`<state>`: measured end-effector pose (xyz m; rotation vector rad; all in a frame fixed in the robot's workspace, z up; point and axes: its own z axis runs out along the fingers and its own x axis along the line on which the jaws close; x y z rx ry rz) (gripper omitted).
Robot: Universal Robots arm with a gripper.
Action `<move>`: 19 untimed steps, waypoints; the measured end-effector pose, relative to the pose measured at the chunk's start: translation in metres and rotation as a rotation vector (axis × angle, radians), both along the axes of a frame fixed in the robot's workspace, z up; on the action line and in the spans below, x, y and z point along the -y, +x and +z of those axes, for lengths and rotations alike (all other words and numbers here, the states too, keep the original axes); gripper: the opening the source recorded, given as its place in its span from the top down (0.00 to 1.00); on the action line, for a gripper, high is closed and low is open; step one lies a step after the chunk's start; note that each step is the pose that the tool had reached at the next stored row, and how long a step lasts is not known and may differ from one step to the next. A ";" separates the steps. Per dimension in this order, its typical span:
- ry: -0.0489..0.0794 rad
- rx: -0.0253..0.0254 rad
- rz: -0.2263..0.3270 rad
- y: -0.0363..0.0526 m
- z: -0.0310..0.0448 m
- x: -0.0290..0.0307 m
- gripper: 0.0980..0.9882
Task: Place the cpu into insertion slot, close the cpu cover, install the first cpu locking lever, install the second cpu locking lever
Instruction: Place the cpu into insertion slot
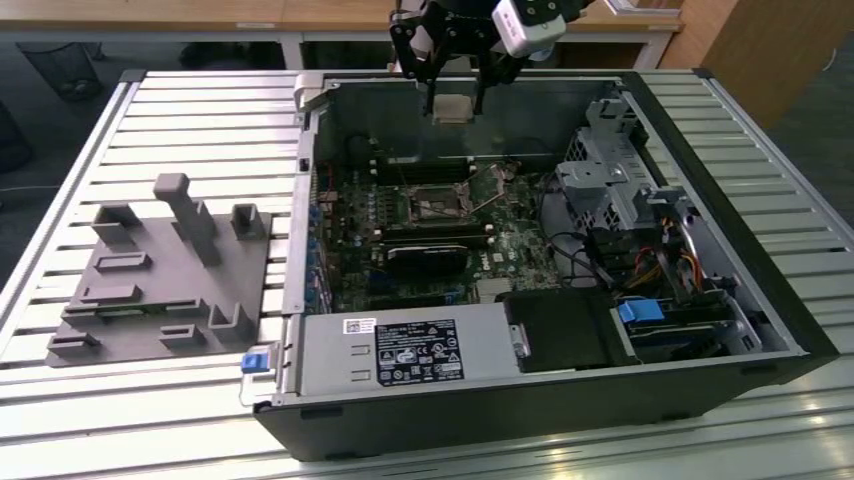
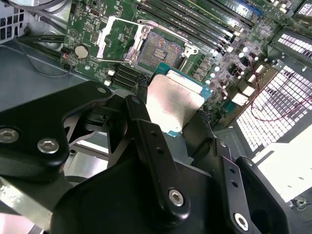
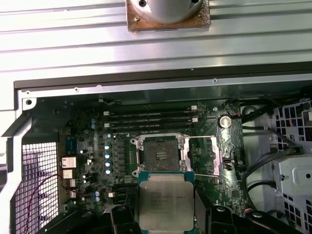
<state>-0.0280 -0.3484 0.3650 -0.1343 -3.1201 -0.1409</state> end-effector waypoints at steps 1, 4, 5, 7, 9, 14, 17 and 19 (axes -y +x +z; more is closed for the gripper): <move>0.000 0.0000 -0.001 0.0000 0.0000 0.0000 0.51; 0.000 0.0000 -0.004 0.0000 0.0000 0.0000 0.51; 0.000 0.0000 -0.004 0.0000 0.0000 0.0000 0.51; 0.000 0.0000 -0.009 0.0000 0.0000 0.0000 0.51; 0.000 0.0000 -0.011 0.0000 0.0000 0.0000 0.51; 0.000 0.0000 -0.015 0.0000 0.0000 0.0000 0.51; 0.000 0.0000 -0.018 0.0000 0.0000 0.0000 0.51; 0.000 0.0000 -0.021 0.0000 0.0000 0.0000 0.51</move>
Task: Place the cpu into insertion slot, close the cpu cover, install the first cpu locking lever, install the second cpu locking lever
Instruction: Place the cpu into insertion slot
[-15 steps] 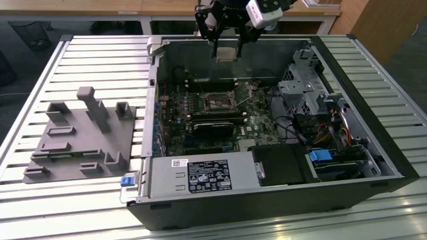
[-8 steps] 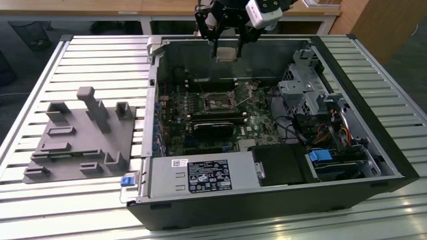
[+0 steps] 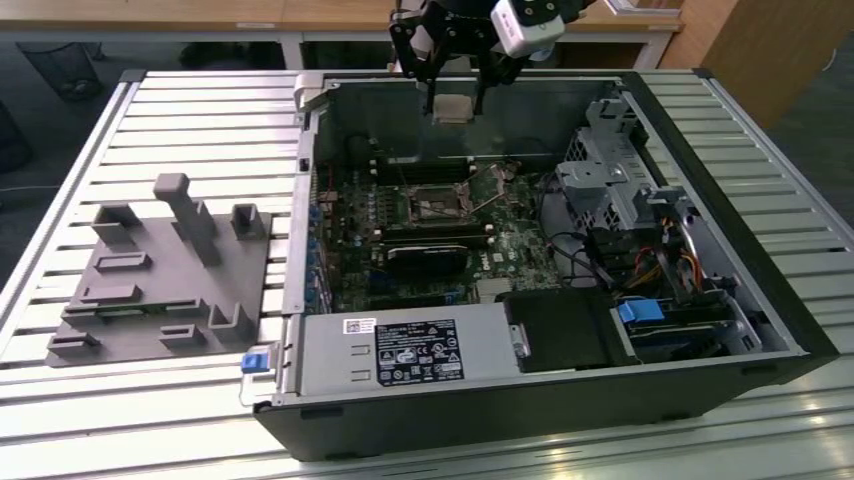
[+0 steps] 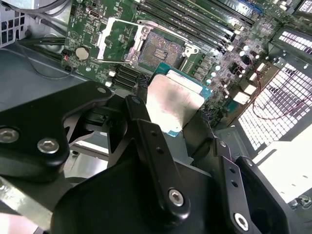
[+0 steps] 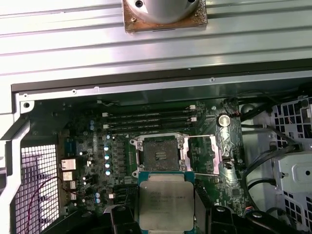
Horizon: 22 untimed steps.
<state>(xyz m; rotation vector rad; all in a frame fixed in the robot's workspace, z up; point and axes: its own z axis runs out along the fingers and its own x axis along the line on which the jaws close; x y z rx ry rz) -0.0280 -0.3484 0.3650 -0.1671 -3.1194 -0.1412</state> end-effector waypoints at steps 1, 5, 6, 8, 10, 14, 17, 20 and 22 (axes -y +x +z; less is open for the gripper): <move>0.000 0.0000 -0.001 0.0000 0.0000 0.0000 0.51; 0.000 0.0000 -0.007 0.0000 -0.0001 0.0000 0.51; 0.000 0.0000 -0.008 0.0000 -0.0001 0.0000 0.51; 0.000 0.0000 -0.010 0.0000 -0.0001 0.0000 0.51; 0.000 0.0000 -0.012 0.0000 -0.0001 0.0000 0.51; 0.000 0.0000 -0.017 0.0000 -0.0001 0.0000 0.51; 0.000 0.0000 -0.021 0.0000 -0.0001 0.0000 0.51; 0.000 0.0000 -0.024 0.0000 -0.0002 0.0000 0.51; 0.000 0.0000 -0.026 0.0000 -0.0002 0.0000 0.51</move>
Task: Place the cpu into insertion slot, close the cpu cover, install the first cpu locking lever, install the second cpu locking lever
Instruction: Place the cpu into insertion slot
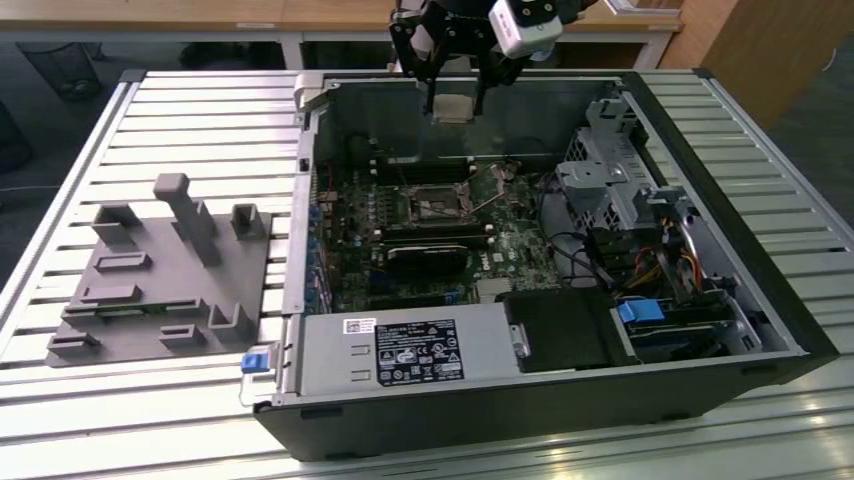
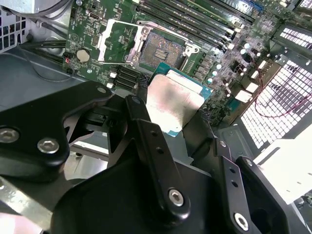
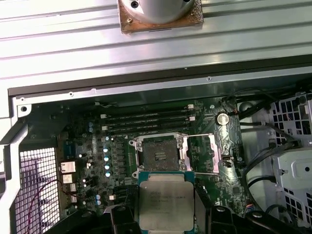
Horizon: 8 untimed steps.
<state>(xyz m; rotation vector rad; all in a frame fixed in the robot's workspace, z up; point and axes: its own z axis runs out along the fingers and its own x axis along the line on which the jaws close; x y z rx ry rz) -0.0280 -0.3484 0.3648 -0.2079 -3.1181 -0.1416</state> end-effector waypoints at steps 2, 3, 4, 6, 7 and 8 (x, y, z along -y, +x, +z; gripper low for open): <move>0.000 0.0000 -0.002 0.0000 0.0000 0.0000 0.51; 0.000 0.0000 -0.003 0.0000 0.0000 0.0000 0.51; 0.000 0.0000 -0.005 0.0000 0.0000 0.0000 0.51; 0.000 0.0000 -0.007 0.0000 0.0000 0.0000 0.51; 0.000 0.0000 -0.008 0.0000 0.0000 0.0000 0.51; 0.000 0.0000 -0.009 0.0000 0.0000 0.0000 0.51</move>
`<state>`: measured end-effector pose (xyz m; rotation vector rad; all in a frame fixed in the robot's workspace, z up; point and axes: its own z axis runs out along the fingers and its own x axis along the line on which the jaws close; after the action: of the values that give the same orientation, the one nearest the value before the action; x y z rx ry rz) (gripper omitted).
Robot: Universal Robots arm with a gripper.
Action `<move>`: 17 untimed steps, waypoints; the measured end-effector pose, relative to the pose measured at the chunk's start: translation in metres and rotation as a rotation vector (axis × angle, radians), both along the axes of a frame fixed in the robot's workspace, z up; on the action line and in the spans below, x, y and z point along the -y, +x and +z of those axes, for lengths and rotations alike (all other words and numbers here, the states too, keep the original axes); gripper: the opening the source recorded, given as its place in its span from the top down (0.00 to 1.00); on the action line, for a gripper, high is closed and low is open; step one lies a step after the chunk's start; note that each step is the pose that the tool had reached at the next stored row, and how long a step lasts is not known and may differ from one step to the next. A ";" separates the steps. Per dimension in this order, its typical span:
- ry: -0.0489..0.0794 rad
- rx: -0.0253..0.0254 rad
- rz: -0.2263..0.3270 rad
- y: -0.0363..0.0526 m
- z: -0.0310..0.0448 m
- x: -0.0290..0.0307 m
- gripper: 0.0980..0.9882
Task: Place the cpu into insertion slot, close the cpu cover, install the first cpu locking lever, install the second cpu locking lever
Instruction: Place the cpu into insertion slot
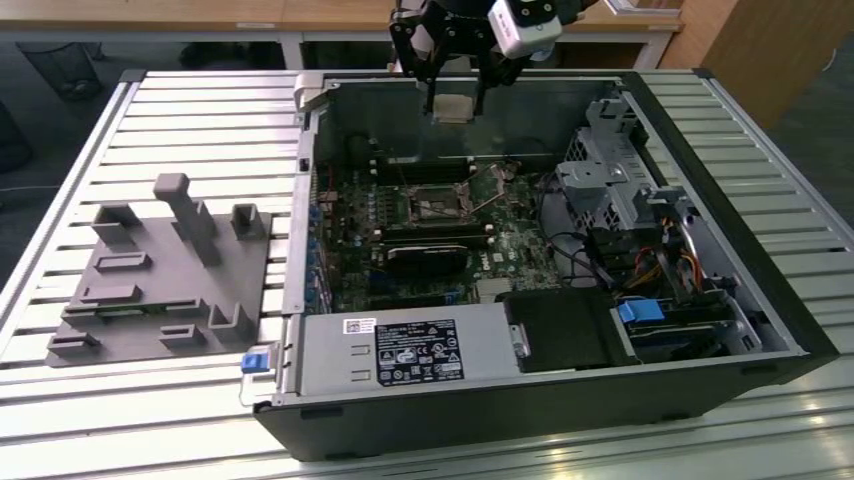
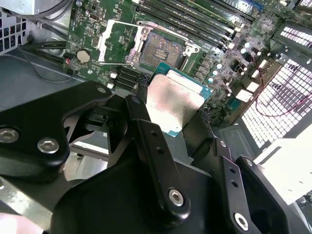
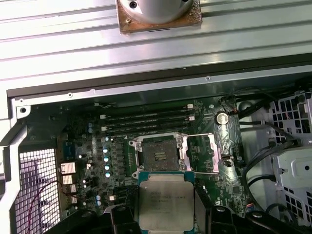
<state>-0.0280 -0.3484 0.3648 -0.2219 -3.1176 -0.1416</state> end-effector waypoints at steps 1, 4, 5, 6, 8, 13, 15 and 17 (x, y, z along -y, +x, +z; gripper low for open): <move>0.000 0.0000 -0.001 0.0000 0.0000 0.0000 0.51; 0.000 0.0000 -0.005 0.0000 0.0000 0.0000 0.51; 0.000 0.0000 -0.006 0.0000 0.0000 0.0000 0.51; 0.000 -0.0001 -0.007 0.0000 0.0000 0.0000 0.51; 0.000 0.0000 -0.010 0.0000 -0.0001 0.0000 0.51; 0.000 0.0000 -0.019 0.0000 -0.0001 0.0000 0.51; 0.000 0.0000 -0.026 0.0000 -0.0002 0.0000 0.51; 0.000 0.0000 -0.042 0.0000 -0.0002 0.0000 0.51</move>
<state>-0.0281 -0.3484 0.3645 -0.2872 -3.1141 -0.1419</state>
